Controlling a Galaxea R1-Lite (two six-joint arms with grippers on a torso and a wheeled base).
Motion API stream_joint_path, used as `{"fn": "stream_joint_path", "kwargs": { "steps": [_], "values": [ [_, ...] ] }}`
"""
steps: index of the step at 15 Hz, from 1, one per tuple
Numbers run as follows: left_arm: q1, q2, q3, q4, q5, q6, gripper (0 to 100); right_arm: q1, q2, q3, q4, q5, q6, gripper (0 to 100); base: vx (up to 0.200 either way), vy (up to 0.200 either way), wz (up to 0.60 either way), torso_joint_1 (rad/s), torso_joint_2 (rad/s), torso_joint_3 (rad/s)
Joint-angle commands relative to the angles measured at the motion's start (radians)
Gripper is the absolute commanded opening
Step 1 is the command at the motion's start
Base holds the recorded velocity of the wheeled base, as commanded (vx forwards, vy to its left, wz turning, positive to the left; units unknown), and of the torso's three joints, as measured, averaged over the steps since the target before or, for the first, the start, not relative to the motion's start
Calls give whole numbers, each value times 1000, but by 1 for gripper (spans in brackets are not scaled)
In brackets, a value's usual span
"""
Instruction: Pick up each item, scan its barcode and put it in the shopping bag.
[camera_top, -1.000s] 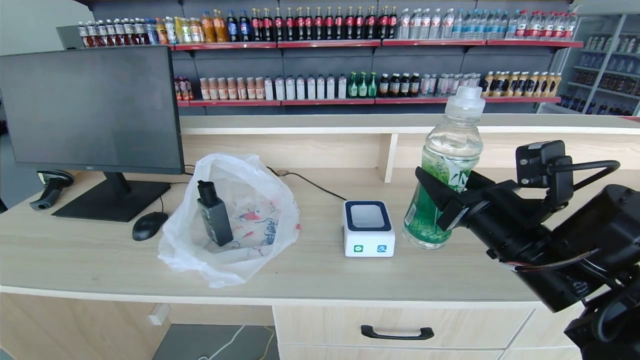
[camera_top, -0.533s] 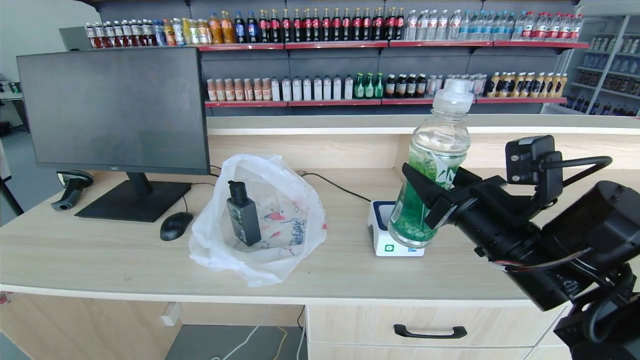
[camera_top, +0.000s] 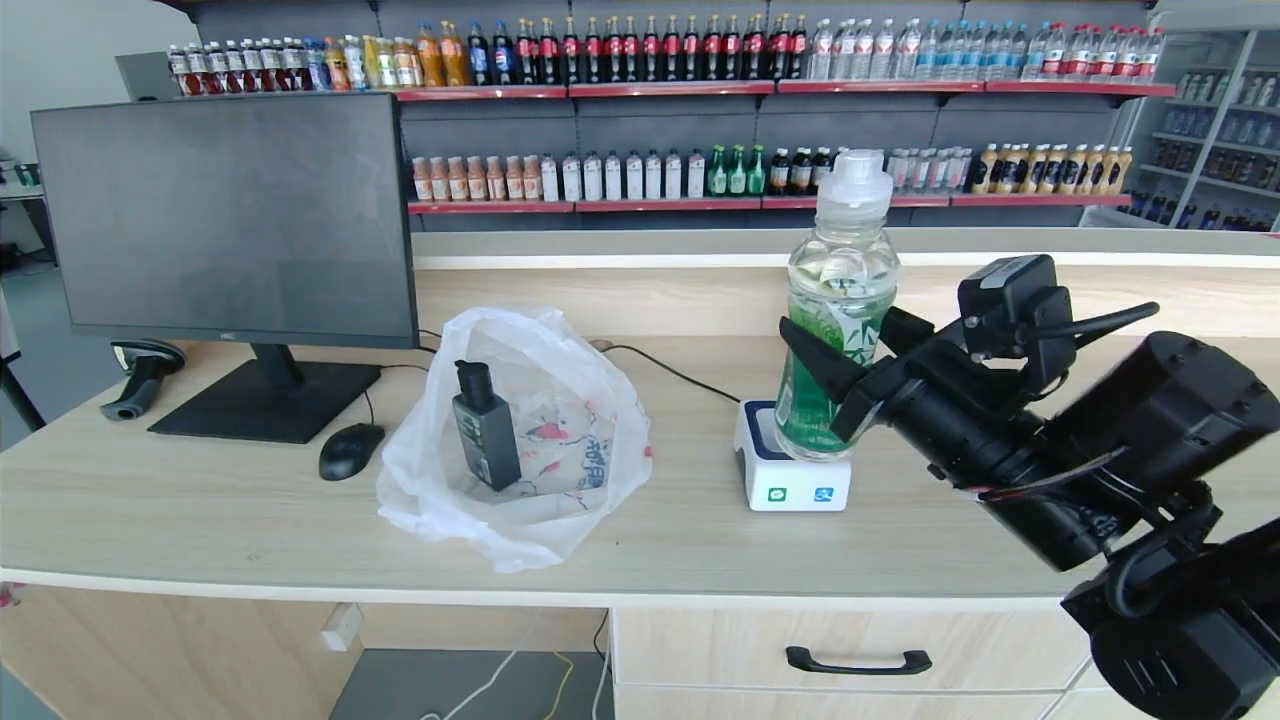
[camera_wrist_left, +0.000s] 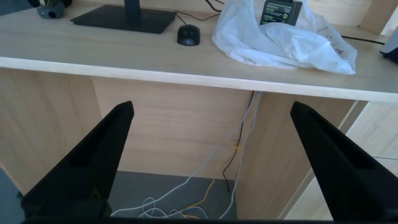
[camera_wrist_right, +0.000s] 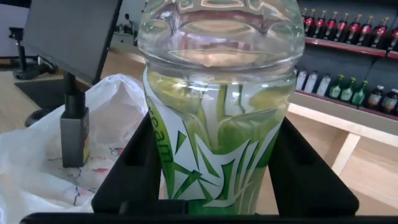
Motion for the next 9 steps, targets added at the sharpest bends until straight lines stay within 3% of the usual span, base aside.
{"fn": "stream_joint_path", "kwargs": {
  "steps": [1,3,4,5,9],
  "values": [
    [1,1,0,2,1,-1,100,-57,41,-30,-2,46,-76,0,0,0,0,0,0,0],
    [-1,0,0,2,-1,0,100,-107,50,-72,-2,132,-173,0,0,0,0,0,0,0],
    [-1,0,0,2,1,0,100,-161,62,-141,-2,279,-280,0,0,0,0,0,0,0],
    [1,1,0,2,1,0,100,-189,75,-174,-2,360,-319,0,0,0,0,0,0,0],
    [-1,0,0,-1,-1,0,100,-221,81,-144,-2,440,-415,0,0,0,0,0,0,0]
  ]
}}
